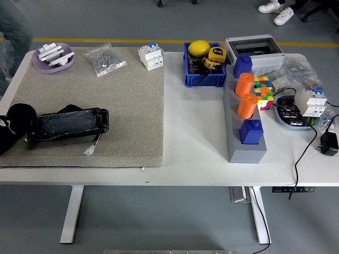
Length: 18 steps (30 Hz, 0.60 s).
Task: Pick the rag up,wipe the panel,place it on the desk
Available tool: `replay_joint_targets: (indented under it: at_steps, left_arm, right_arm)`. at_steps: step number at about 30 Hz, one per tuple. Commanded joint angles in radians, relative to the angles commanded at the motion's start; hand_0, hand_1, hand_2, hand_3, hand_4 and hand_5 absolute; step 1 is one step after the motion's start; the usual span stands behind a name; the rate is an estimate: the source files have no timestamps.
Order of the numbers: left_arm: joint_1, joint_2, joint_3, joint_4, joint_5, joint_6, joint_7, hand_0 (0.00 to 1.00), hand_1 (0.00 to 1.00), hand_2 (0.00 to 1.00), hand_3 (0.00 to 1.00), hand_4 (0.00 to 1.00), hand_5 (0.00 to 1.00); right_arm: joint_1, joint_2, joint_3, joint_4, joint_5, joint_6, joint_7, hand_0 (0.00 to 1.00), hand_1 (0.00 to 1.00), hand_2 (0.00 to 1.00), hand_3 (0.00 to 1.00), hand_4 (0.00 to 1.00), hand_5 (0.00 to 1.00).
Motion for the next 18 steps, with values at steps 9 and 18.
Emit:
replay_joint_targets:
  at_steps: [9,18]
  left_arm:
    - [-0.044,0.000,0.057,0.071,-0.020,0.000,0.010,0.977,0.973,0.927,0.865,0.888,0.119]
    - [-0.071,-0.003,0.105,0.111,-0.031,-0.014,0.033,0.940,0.934,0.890,0.838,0.916,0.127]
  right_arm:
    - [0.000,0.000,-0.010,-0.008,0.004,0.007,-0.005,0.778,0.723,0.731,0.655,0.940,0.697]
    - [-0.001,0.002,-0.023,-0.016,0.016,0.012,-0.006,0.778,0.723,0.731,0.655,0.939,0.696]
